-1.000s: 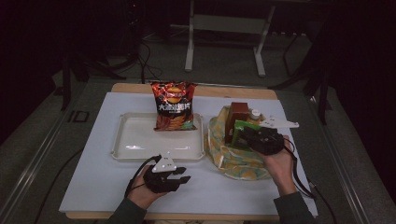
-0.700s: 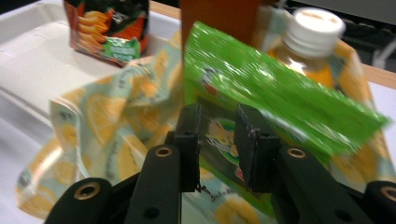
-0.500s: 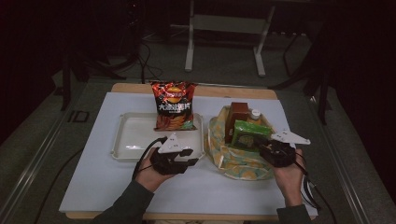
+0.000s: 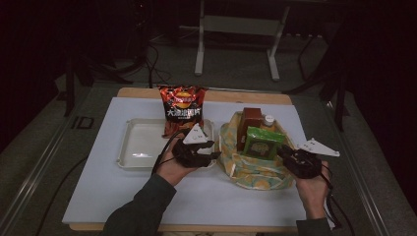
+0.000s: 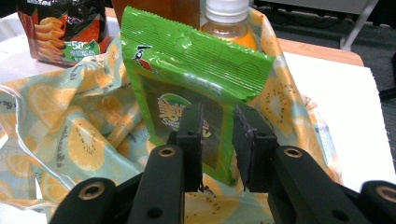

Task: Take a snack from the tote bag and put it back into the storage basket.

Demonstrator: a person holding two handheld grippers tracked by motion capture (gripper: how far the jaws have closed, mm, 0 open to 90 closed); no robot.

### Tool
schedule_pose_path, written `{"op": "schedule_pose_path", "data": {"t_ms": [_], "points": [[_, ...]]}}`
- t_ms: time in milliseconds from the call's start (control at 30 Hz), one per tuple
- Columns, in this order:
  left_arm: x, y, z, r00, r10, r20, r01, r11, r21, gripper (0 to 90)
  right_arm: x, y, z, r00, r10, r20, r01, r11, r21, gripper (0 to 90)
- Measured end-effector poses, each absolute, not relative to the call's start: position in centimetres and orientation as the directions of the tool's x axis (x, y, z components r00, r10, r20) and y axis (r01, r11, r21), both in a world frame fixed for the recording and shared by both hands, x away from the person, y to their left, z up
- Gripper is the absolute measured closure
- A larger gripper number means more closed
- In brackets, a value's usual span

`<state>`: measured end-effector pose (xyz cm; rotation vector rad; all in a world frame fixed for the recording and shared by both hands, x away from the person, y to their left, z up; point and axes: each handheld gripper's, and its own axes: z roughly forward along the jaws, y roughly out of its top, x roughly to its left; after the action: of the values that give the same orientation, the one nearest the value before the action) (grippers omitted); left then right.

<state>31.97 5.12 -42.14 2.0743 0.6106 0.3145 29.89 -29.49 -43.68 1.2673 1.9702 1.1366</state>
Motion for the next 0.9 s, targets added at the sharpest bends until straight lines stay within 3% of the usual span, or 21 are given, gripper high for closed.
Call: {"op": "schedule_pose_path", "data": {"t_ms": [467,833,900], "points": [[35.6,2.8,-41.0,0.850,0.523,-0.061,0.319,-0.421,0.849,50.2,30.0,-30.3,-43.8,-0.415,0.909,0.039,0.466,0.175,0.867,71.2],[37.7,1.4,-40.2,0.849,0.524,-0.072,0.335,-0.427,0.840,37.9,30.0,-30.4,-43.8,-0.427,0.902,0.058,0.466,0.165,0.869,69.5],[38.0,1.0,-40.0,0.842,0.534,-0.075,0.347,-0.429,0.834,31.6,30.0,-30.4,-43.8,-0.427,0.902,0.061,0.466,0.162,0.870,69.2]]}}
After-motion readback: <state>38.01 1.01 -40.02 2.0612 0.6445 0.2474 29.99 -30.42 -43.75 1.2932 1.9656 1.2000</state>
